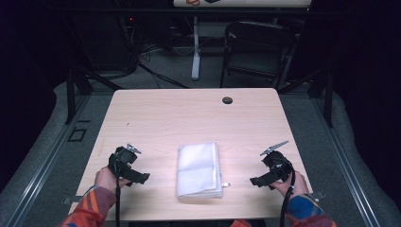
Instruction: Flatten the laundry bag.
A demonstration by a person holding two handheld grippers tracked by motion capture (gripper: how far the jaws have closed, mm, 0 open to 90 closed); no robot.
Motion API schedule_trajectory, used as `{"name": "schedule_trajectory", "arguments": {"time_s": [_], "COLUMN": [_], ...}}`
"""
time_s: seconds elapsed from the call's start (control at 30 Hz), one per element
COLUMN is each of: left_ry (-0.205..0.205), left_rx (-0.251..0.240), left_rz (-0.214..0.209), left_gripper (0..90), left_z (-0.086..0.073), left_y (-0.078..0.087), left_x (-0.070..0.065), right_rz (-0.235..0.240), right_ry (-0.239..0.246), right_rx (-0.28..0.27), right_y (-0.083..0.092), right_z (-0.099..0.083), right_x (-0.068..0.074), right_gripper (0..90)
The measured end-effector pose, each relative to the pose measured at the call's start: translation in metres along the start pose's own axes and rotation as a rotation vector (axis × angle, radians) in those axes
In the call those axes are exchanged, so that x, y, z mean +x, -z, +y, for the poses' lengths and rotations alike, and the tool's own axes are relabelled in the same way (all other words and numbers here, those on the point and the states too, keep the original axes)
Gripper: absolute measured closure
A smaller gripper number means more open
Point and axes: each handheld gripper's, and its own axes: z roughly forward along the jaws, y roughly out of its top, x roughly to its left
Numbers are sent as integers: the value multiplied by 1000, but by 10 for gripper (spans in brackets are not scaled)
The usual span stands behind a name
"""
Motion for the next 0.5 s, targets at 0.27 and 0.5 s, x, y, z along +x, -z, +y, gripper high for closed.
{"name": "schedule_trajectory", "arguments": {"time_s": [0.27, 0.5], "left_ry": [-8, -40], "left_rx": [-29, -52], "left_rz": [-14, -22], "left_gripper": [1, 1], "left_z": [2, 6], "left_y": [5, 8], "left_x": [-7, -18], "right_rz": [-9, 5], "right_ry": [2, -3], "right_rx": [-7, -15], "right_y": [1, 3], "right_z": [2, 3], "right_x": [2, 4], "right_gripper": [31, 35]}}
